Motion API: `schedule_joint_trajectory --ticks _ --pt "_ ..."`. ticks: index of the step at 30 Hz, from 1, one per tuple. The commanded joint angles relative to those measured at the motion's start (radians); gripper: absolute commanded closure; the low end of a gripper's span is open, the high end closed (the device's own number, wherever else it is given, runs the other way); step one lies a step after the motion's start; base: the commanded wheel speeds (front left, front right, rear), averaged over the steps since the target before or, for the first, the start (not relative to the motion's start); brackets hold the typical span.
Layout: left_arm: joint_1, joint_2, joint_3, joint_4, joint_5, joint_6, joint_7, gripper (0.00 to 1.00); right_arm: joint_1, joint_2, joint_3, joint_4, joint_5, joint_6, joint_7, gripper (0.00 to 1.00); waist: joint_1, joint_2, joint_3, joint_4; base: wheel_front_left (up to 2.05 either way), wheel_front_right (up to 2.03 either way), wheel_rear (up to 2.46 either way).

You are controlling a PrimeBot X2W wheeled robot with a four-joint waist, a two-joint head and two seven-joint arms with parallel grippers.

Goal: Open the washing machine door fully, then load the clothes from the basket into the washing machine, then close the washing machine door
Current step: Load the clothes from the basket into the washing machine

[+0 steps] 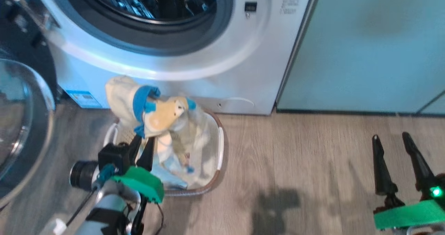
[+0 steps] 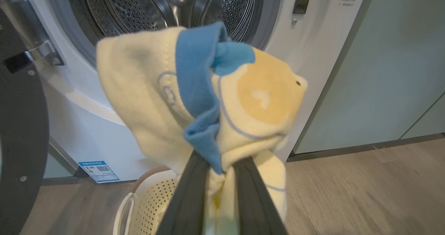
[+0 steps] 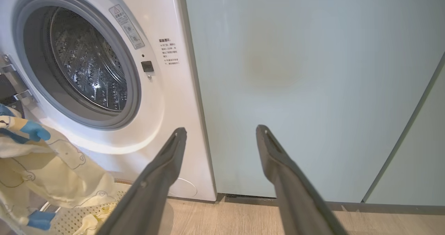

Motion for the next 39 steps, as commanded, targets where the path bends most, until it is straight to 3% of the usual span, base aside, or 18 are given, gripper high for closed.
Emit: schedule_joint_trajectory --ticks 1,15,39 --pt "-0.005 0.033 0.049 -0.054 0.009 0.009 -0.009 1.0 0.006 -0.015 0.02 -0.024 -0.01 -0.003 -0.007 0.0 0.0002 -0.0001 -0.06 0.031 0.0 0.0 0.0" --pt "0.17 0.075 0.067 -0.201 -0.01 0.048 0.042 1.0 0.091 -0.014 0.03 -0.046 -0.023 -0.003 0.008 0.0 0.0002 -0.0001 -0.187 0.042 0.0 0.0 0.0" --pt "0.178 0.08 0.047 -0.237 -0.017 0.064 0.06 1.0 0.094 -0.013 0.037 -0.051 0.0 -0.003 0.014 0.0 0.0002 -0.0001 -0.169 0.018 0.0 0.0 0.0"
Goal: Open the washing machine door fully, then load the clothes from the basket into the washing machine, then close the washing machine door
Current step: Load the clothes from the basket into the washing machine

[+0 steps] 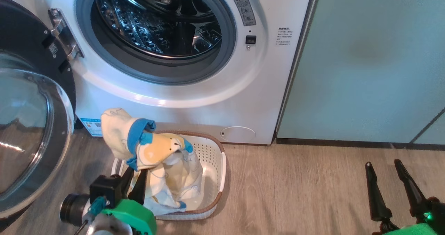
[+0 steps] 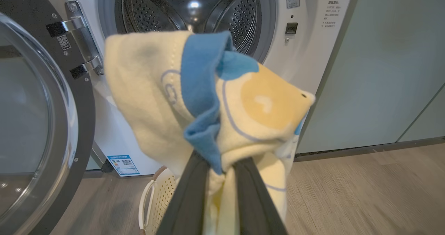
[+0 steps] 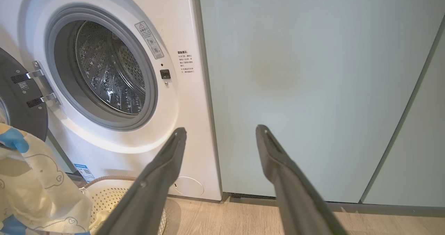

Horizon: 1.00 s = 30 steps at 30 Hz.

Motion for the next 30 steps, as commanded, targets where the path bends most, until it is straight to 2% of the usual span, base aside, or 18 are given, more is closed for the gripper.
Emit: schedule_joint_trajectory --ticks 1,14,26,30 --pt "-0.058 0.023 0.033 -0.036 -0.005 0.005 -0.004 1.0 -0.034 -0.013 0.025 -0.032 0.008 -0.003 0.0 0.0 0.0 -0.0001 0.007 -0.001 0.0 0.0 0.0" --pt "-0.203 0.027 0.042 0.039 -0.029 -0.012 0.016 1.0 -0.069 -0.013 0.041 -0.043 0.032 -0.003 -0.007 0.0 0.0 -0.0001 0.127 -0.054 0.0 0.0 0.0" --pt "-0.529 0.063 0.089 0.206 -0.061 -0.043 0.057 1.0 -0.165 -0.013 0.026 -0.05 0.064 -0.003 -0.019 0.0 0.0 -0.0001 0.383 -0.138 0.0 0.0 0.0" --pt "-0.65 0.098 0.112 0.267 -0.073 -0.058 0.084 1.0 -0.205 -0.013 0.028 -0.058 0.093 -0.003 -0.02 0.0 0.0 -0.0001 0.464 -0.167 0.0 0.0 0.0"
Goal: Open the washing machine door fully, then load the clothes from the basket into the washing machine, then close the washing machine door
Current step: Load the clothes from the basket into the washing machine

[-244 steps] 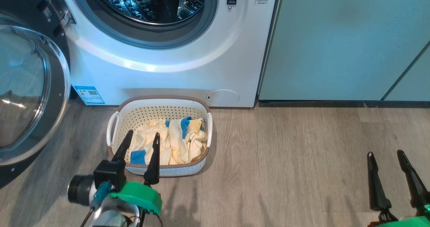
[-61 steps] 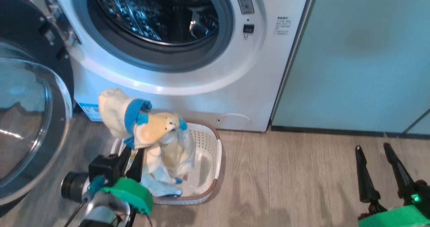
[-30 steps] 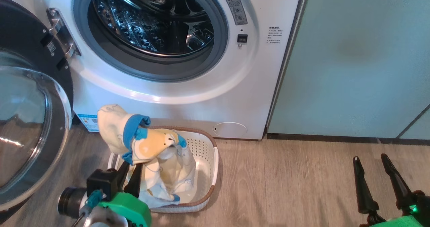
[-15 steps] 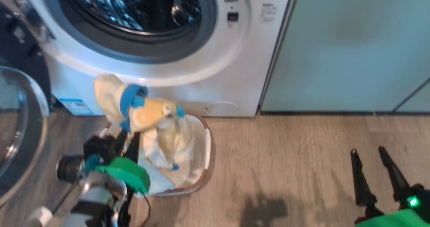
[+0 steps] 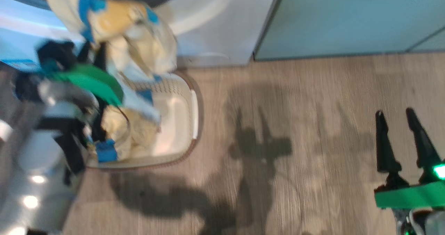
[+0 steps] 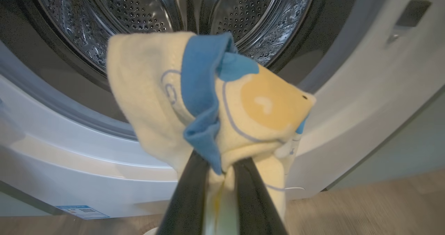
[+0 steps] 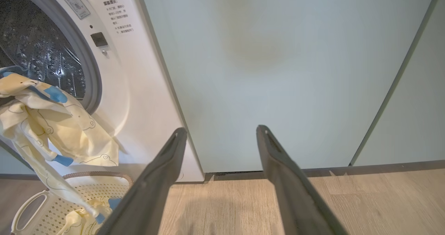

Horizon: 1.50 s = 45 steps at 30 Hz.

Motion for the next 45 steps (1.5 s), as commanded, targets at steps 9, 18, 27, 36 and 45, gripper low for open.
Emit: schedule_joint_trajectory --ticks 9,18,27,36,45 --pt "-0.306 0.161 0.054 0.072 -0.02 -0.059 0.176 1.0 -0.077 -0.013 0.028 -0.04 0.066 -0.003 -0.009 0.0 -0.0004 0.0 0.202 -0.088 0.0 0.0 0.0" --pt "-0.556 0.265 0.041 0.099 -0.019 -0.103 0.388 1.0 -0.115 -0.013 0.059 -0.035 0.124 -0.003 -0.009 0.0 -0.0004 0.0 0.283 -0.131 0.0 0.0 0.0" --pt "-0.737 0.36 0.038 0.125 -0.011 -0.133 0.519 1.0 -0.133 -0.013 0.094 -0.021 0.176 -0.003 -0.009 0.0 -0.0004 0.0 0.341 -0.198 0.0 0.0 0.0" --pt "-0.845 0.422 0.03 0.127 0.035 -0.132 0.495 1.0 -0.144 -0.013 0.129 -0.018 0.214 -0.003 -0.009 0.0 -0.0004 0.0 0.394 -0.262 0.0 0.0 0.0" --pt "-0.998 0.466 -0.034 0.128 0.164 -0.137 0.288 1.0 -0.154 -0.013 0.154 -0.019 0.238 -0.003 -0.009 0.0 -0.0004 0.0 0.437 -0.307 0.0 0.0 0.0"
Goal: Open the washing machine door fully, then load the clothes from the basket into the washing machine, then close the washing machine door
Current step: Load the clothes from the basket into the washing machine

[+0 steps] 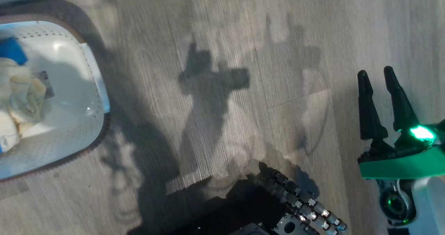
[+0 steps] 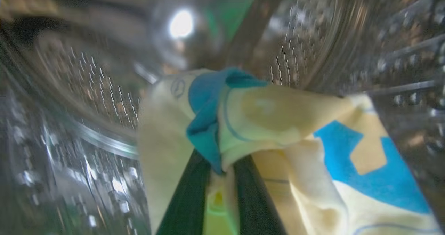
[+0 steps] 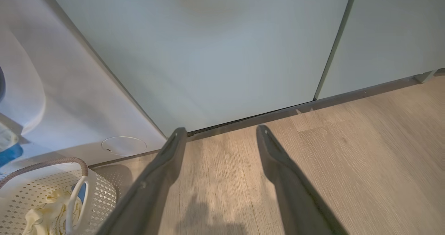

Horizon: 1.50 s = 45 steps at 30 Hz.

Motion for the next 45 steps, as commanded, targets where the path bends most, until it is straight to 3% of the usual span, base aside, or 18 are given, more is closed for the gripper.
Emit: schedule_joint_trajectory --ticks 1,10,17,25,26,27,28,29,37,45 --pt "-0.047 0.053 0.011 -0.035 0.021 0.001 -0.025 1.0 0.014 -0.015 0.013 -0.023 0.007 -0.003 -0.009 0.0 0.0 0.0 0.007 -0.007 0.0 0.0 0.0" --pt "-0.204 0.077 -0.096 0.025 0.191 0.021 -0.244 1.0 0.005 -0.015 0.023 -0.029 0.019 -0.003 -0.009 0.0 0.0 0.0 0.033 -0.023 0.0 0.0 0.0" --pt "-0.143 0.023 -0.047 0.17 0.061 -0.001 -0.095 1.0 -0.002 -0.015 0.024 -0.026 0.026 -0.003 -0.009 0.0 0.0 0.0 0.042 -0.012 0.0 0.0 0.0" --pt "-0.091 0.001 -0.016 0.191 -0.014 0.012 0.002 1.0 -0.007 -0.015 0.013 -0.028 0.016 -0.003 -0.009 0.0 0.0 0.0 0.043 0.008 0.0 0.0 0.0" --pt "-0.088 -0.001 -0.018 0.19 -0.015 0.015 0.008 0.92 -0.009 -0.015 0.012 -0.027 0.016 -0.003 -0.009 0.0 0.0 0.0 0.042 0.01 0.0 0.0 0.0" --pt "-0.085 -0.003 -0.019 0.188 -0.017 0.016 0.011 0.62 -0.011 -0.015 0.012 -0.027 0.015 -0.003 -0.009 0.0 0.0 0.0 0.041 0.013 0.0 0.0 0.0" --pt "-0.082 -0.005 -0.02 0.187 -0.019 0.017 0.01 0.23 -0.012 -0.015 0.012 -0.027 0.016 -0.003 -0.009 0.0 0.0 0.0 0.04 0.016 0.0 0.0 0.0" --pt "-0.078 -0.008 -0.02 0.187 -0.023 0.018 0.01 0.0 -0.013 -0.015 0.012 -0.026 0.015 -0.003 -0.009 0.0 0.0 0.0 0.038 0.018 0.0 0.0 0.0" --pt "-0.032 -0.034 -0.018 0.186 -0.049 0.036 -0.016 0.0 -0.018 -0.015 -0.006 -0.024 0.003 -0.003 -0.009 0.0 0.0 0.0 0.009 0.042 0.0 0.0 0.0" --pt "0.152 -0.09 0.013 0.103 -0.103 0.104 -0.116 0.0 -0.005 -0.015 -0.054 -0.029 -0.026 -0.003 -0.009 0.0 0.0 0.0 -0.066 0.098 0.0 0.0 0.0"
